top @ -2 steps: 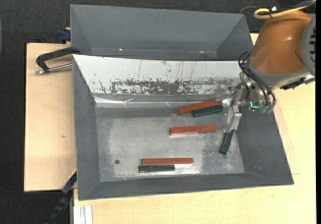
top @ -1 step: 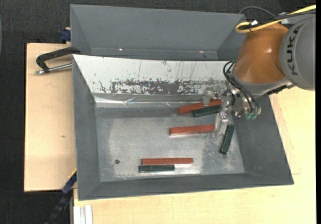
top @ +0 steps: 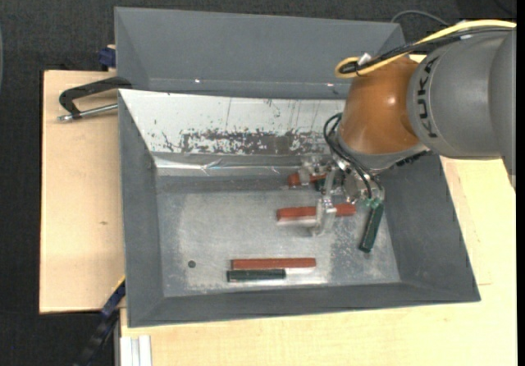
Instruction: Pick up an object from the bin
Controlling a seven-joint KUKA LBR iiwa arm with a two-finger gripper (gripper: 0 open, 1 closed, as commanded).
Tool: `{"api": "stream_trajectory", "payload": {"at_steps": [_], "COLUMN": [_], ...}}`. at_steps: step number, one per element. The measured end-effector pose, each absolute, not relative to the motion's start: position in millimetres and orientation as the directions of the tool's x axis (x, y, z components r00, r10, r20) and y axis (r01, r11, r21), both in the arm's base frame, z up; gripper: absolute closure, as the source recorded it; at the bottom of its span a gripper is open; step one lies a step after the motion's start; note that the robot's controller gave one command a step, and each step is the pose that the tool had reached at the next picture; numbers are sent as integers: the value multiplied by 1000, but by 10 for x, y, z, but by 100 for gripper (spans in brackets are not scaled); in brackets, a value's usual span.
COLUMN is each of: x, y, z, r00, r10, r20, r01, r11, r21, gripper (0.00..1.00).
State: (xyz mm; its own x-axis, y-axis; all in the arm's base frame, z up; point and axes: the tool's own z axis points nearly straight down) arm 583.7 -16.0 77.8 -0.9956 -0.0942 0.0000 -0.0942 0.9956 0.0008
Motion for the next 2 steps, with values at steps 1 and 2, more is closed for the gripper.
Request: {"api": "stream_trajectory", "payload": {"at_steps": [1, 2], "x": [5786, 5780], "y": [-249, -252], "z": [728, 720], "r00": [-1000, -1000], "r10": [-17, -16], "r20": [-5, -4], "r01": [-17, -16], "r11": [1000, 1000], "r21": [3, 2], "gripper": [100, 100]}}
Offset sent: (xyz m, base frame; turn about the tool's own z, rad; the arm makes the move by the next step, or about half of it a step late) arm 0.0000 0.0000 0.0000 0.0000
